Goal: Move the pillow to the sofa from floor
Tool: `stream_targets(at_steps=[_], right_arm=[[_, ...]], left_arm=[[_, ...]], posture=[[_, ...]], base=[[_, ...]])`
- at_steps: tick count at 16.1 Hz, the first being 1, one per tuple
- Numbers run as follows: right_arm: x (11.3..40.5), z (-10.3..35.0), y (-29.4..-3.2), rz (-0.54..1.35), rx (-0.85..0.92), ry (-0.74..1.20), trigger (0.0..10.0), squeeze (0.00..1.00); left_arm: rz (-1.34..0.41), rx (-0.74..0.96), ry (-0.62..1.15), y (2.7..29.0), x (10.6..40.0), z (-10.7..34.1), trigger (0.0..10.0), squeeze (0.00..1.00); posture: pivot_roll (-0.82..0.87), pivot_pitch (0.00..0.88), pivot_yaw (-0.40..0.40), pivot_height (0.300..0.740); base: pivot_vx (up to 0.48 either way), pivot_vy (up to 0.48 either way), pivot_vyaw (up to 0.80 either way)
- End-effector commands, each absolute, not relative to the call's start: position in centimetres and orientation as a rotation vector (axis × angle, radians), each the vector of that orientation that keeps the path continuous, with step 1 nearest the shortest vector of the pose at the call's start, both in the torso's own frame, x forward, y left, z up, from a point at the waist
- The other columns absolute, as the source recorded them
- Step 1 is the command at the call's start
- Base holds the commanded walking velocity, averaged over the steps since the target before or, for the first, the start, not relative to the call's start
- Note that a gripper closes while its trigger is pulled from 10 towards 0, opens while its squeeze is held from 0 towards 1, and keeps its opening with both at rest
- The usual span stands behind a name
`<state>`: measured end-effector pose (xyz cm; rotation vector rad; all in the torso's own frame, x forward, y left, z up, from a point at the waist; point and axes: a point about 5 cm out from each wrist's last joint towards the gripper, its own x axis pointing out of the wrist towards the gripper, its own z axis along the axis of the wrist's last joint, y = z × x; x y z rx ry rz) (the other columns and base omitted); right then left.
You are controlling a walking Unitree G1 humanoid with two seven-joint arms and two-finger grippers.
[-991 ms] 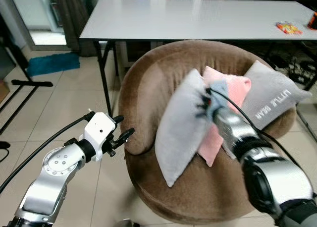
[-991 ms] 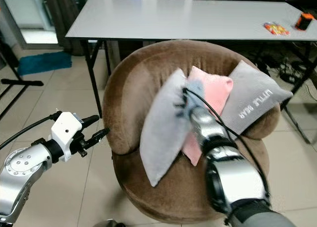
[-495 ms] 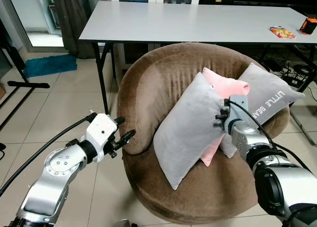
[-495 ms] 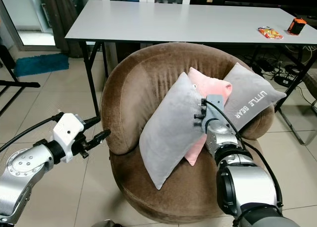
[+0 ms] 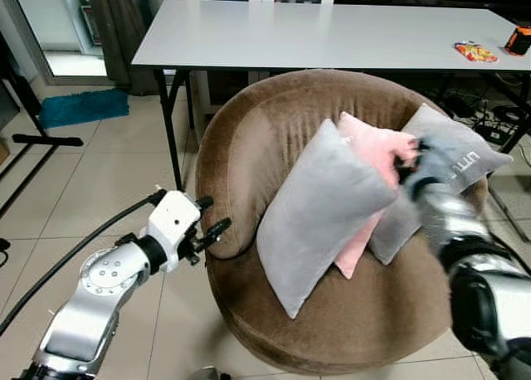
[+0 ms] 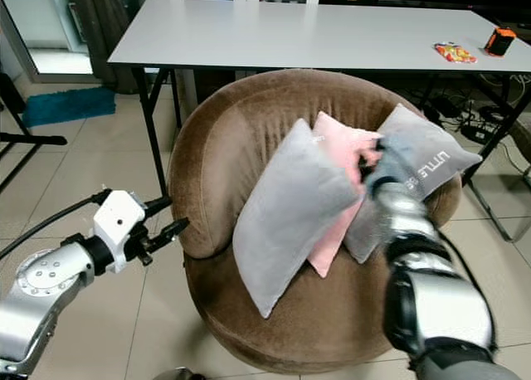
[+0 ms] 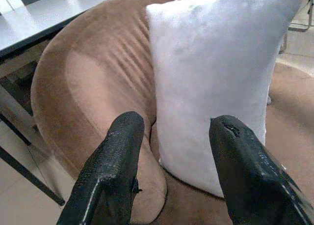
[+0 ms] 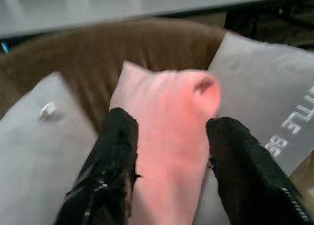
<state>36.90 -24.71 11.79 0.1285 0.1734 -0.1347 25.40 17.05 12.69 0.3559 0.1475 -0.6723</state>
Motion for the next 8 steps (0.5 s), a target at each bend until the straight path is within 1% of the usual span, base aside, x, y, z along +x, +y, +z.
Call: stream_targets(at_steps=[1, 4, 5, 6, 8], right_arm=[[36.7, 11.9, -25.2, -0.131, 0.144, 0.145, 10.0, 1.0], [35.5, 12.1, -25.1, -0.086, 0.166, 0.03, 10.0, 1.0], [34.4, 12.2, -24.8, -0.084, 0.158, -0.013, 10.0, 1.0], [32.4, 11.7, -24.0, -0.113, 0.148, -0.006, 10.0, 1.0], [29.2, 10.8, -21.7, -0.126, 0.156, 0.019, 10.0, 1.0]], left_arm=[[-0.667, 0.369, 0.147, 16.9, 25.5, 12.7, 10.0, 0.0], [-0.578, 0.353, 0.124, 17.2, 25.8, 12.7, 10.0, 0.0], [-0.521, 0.338, 0.113, 17.4, 25.9, 12.7, 10.0, 0.0], [-0.453, 0.32, 0.097, 17.6, 25.9, 12.7, 10.0, 0.0], [-0.391, 0.305, 0.078, 17.8, 25.8, 12.8, 10.0, 0.0]], posture=[[0.0, 0.0, 0.005, 0.74], [-0.02, 0.0, 0.018, 0.74], [-0.03, 0.0, 0.018, 0.74], [-0.04, 0.0, 0.019, 0.74], [-0.05, 0.0, 0.018, 0.74]], base=[[0.0, 0.0, 0.0], [0.0, 0.0, 0.0], [0.0, 0.0, 0.0], [0.0, 0.0, -0.52], [0.0, 0.0, -0.76]])
